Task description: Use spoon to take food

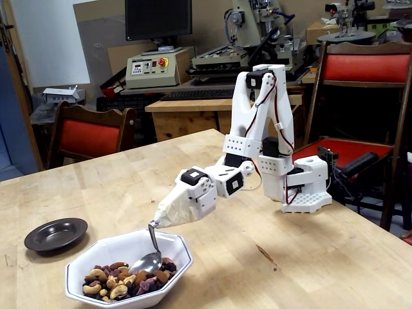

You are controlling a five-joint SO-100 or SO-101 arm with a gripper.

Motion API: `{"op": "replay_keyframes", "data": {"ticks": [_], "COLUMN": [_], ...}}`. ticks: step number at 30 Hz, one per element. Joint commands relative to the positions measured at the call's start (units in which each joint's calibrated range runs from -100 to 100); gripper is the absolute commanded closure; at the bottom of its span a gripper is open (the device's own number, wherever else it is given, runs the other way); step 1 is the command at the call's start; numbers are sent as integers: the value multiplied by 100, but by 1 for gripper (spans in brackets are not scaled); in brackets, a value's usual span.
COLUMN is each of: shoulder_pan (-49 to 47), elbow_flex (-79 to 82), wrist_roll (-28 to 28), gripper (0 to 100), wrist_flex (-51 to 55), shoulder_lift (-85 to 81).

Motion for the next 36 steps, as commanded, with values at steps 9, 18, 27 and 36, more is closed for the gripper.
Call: {"op": "replay_keyframes", "data": {"ticks": [9, 18, 27, 36], "shoulder_pan": [-114, -100, -92, 360], "elbow_flex": [-7, 37, 11, 11], "wrist_roll": [-474, -469, -469, -464], "gripper": [96, 96, 96, 96], "wrist_flex": [-1074, -1769, -1880, -1880], "shoulder_lift": [-140, -123, -131, -131]}}
